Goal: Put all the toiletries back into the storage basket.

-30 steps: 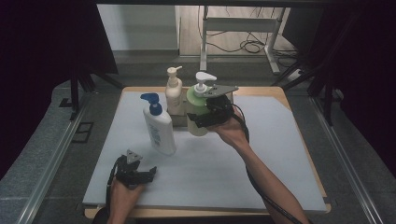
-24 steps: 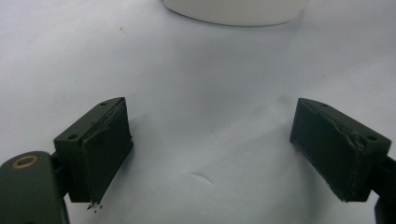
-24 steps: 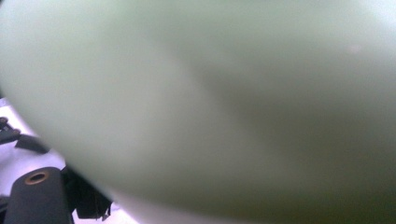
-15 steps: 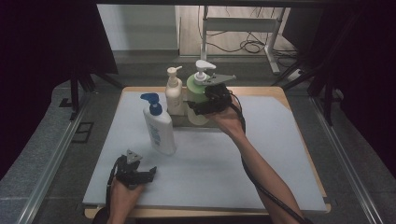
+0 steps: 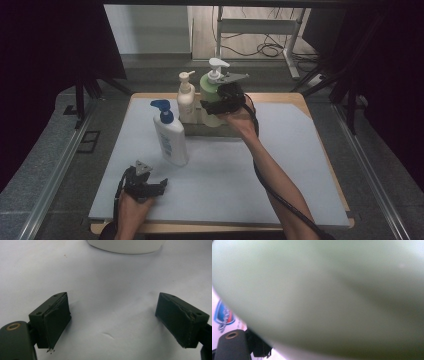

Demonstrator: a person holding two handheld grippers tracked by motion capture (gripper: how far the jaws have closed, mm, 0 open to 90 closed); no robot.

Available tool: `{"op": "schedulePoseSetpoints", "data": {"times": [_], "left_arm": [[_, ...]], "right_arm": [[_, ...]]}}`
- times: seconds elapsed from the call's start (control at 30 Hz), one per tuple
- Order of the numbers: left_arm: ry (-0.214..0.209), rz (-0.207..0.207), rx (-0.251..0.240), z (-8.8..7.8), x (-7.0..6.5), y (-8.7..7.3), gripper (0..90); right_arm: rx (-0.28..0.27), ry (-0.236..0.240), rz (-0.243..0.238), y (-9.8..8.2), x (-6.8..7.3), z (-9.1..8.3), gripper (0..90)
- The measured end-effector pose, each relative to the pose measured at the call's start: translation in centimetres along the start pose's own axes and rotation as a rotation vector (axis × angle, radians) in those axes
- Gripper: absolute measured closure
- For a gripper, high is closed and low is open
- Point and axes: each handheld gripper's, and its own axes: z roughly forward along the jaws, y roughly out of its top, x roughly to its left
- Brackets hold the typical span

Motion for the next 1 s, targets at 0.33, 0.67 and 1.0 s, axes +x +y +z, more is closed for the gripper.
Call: {"op": "schedulePoseSetpoints", "data": {"times": [0.33, 0.67, 1.0], "left_arm": [[0.000, -0.001, 0.002, 0.0, 0.0, 0.0, 11.8], [0.000, -0.001, 0.002, 0.0, 0.0, 0.0, 11.8], [0.000, 0.000, 0.003, 0.0, 0.0, 0.0, 11.8]], "right_arm": [[0.001, -0.025, 0.009, 0.1, -0.9, 1.2, 12.1], [0.008, -0.046, 0.020, 0.1, -1.5, 2.7, 12.1], [0.041, -0.052, 0.034, -1.2, -2.1, 4.4, 12.1]]}}
